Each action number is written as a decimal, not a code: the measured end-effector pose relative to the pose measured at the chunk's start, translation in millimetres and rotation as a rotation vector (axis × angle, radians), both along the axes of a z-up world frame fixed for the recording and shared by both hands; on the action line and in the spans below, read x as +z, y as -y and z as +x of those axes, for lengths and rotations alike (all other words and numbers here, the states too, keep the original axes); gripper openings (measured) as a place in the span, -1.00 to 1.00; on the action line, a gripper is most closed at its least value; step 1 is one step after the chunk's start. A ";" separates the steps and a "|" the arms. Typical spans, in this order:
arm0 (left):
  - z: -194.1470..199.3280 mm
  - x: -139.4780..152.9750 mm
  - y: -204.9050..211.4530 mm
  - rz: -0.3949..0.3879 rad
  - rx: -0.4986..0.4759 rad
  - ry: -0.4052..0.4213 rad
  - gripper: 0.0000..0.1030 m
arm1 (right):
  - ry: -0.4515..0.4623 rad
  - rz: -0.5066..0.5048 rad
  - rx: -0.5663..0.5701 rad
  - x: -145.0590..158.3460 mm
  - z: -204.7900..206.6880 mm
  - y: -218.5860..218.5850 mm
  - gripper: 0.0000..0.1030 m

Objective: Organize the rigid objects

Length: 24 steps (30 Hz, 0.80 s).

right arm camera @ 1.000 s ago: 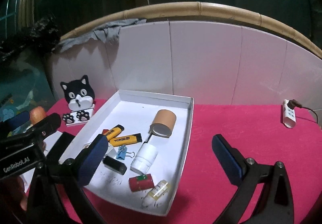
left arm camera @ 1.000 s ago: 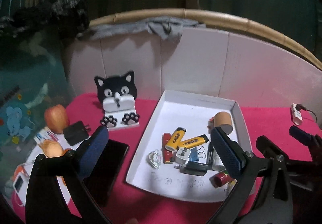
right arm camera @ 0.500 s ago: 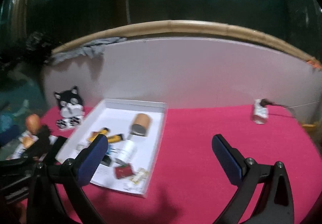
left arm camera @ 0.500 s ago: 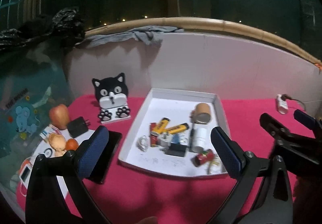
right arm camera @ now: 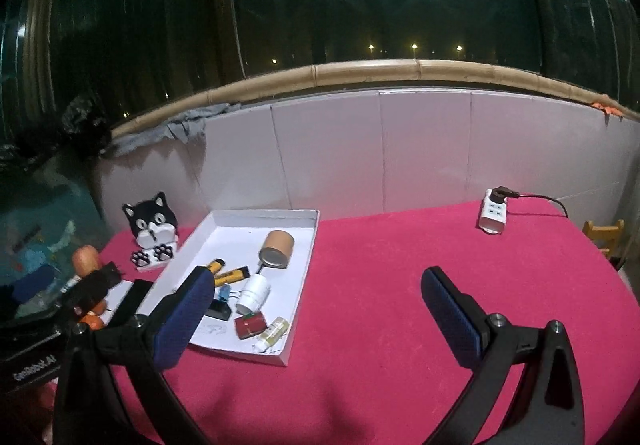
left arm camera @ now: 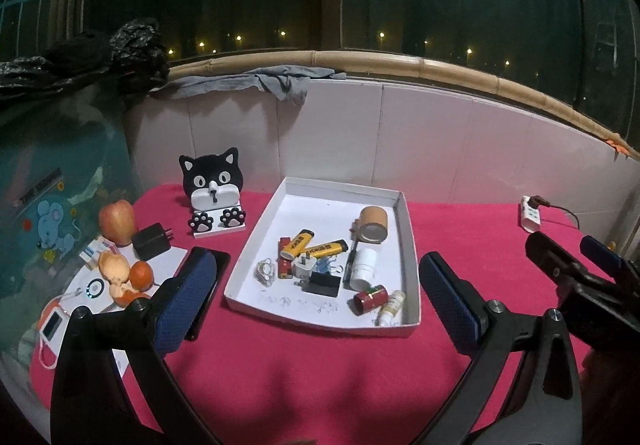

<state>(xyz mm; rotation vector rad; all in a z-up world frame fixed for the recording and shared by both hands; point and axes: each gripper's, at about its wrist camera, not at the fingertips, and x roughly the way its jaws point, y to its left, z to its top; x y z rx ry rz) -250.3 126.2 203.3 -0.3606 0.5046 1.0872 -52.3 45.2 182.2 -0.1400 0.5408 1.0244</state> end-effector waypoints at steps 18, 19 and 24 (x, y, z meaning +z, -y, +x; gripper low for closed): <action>-13.1 13.0 63.3 0.053 0.003 -0.012 0.99 | 0.063 0.032 -0.003 10.5 -29.1 54.2 1.00; -14.1 12.8 64.7 0.046 -0.002 -0.006 0.99 | 0.057 0.033 -0.012 10.4 -27.8 57.5 1.00; -13.6 12.4 73.4 0.033 -0.025 0.006 0.99 | 0.033 0.062 -0.055 10.0 -23.3 77.9 1.00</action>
